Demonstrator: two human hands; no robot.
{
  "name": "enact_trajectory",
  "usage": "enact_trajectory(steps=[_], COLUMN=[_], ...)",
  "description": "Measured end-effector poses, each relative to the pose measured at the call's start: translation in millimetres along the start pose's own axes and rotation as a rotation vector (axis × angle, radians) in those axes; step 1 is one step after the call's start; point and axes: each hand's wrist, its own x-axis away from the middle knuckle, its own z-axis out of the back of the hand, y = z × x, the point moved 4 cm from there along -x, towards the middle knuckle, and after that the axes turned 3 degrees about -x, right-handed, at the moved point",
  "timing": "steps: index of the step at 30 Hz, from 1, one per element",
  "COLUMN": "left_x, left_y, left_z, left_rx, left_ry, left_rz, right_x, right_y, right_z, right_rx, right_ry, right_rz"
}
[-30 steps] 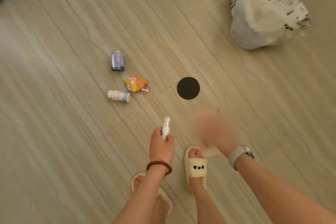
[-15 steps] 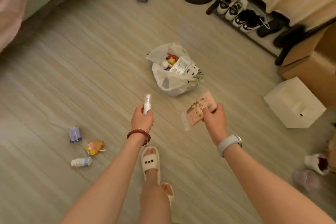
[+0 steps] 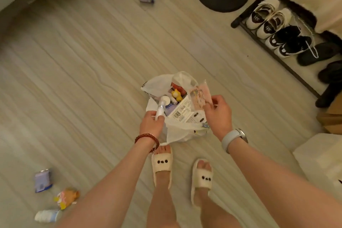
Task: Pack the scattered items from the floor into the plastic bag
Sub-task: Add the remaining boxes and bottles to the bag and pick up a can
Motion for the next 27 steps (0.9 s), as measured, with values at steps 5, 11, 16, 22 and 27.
enact_trajectory(steps=[5,11,16,22,27], left_x=[-84,-166,-161,-96,-13], left_y=[-12,-45,-58,-55,-58], left_z=[-60,-132,-159,-109,-25], left_rx=[-0.086,-0.210,-0.397,-0.302,-0.155], left_ry=[0.066,0.147,0.133,0.203,0.339], left_rz=[0.031,-0.059,-0.139,0.024,0.049], right_x=[-98,-155,-145,-112,-36], right_y=[26,77,115,63,-10], right_z=[-79,-154,-159,-124,-96], right_rx=[0.411,0.824,1.016,1.019,0.938], right_ry=[-0.239,-0.493,-0.688,-0.727,-0.782], right_rz=[0.370,0.628,0.605,0.614,0.749])
